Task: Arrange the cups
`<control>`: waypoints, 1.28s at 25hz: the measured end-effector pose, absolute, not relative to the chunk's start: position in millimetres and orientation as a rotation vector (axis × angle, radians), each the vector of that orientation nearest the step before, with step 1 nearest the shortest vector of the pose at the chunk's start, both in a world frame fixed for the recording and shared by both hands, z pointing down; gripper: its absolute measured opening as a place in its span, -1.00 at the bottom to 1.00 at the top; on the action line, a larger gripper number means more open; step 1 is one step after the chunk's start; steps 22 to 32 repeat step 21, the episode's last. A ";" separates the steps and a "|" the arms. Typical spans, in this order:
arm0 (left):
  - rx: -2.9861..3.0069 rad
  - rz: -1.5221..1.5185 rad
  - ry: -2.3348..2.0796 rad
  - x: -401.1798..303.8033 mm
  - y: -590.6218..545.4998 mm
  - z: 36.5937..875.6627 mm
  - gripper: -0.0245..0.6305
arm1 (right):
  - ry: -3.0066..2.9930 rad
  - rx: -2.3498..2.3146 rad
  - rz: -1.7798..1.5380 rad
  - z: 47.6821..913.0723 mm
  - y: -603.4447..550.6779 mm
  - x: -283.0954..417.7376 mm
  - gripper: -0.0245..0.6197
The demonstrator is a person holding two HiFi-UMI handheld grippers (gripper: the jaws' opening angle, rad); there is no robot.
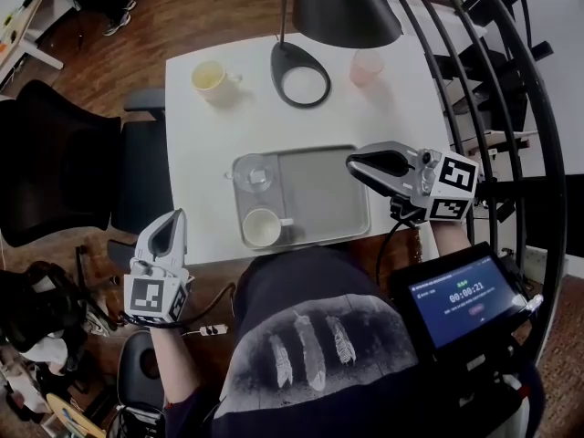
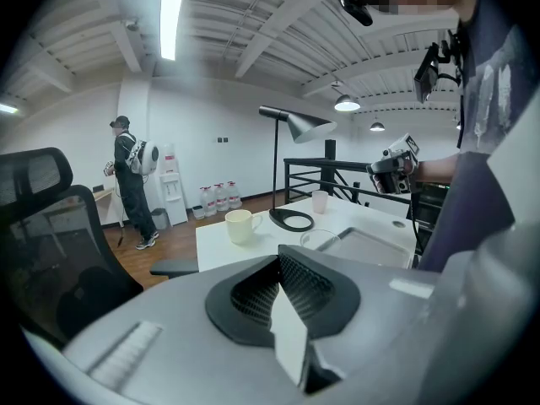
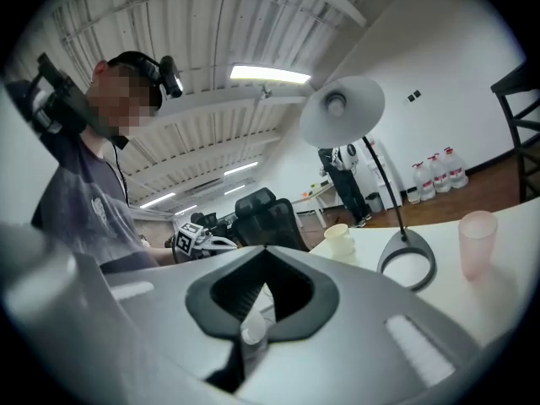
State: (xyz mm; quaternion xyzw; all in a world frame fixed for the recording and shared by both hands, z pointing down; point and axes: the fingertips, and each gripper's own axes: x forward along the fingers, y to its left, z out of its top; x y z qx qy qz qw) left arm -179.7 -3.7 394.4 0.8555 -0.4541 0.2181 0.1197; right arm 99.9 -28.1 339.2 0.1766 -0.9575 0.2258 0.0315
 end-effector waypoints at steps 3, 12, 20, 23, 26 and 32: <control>2.497 0.645 -1.327 -178.0 -1.6 396.3 -0.88 | -2.941 0.545 0.726 344.7 -27.6 100.3 -0.91; 2.472 0.658 -1.346 -181.7 7.4 397.4 -0.88 | -2.939 0.531 0.775 350.5 -28.0 99.1 -0.91; 2.451 0.669 -1.356 -189.1 13.3 396.7 -0.88 | -2.960 0.627 0.740 346.0 -41.6 100.2 -0.91; 2.450 0.670 -1.358 -191.2 12.9 395.9 -0.88 | -2.965 0.646 0.736 344.4 -44.8 100.1 -0.91; 2.450 0.670 -1.358 -191.2 12.9 395.9 -0.88 | -2.965 0.646 0.736 344.4 -44.8 100.1 -0.91; 2.450 0.670 -1.358 -191.2 12.9 395.9 -0.88 | -2.965 0.646 0.736 344.4 -44.8 100.1 -0.91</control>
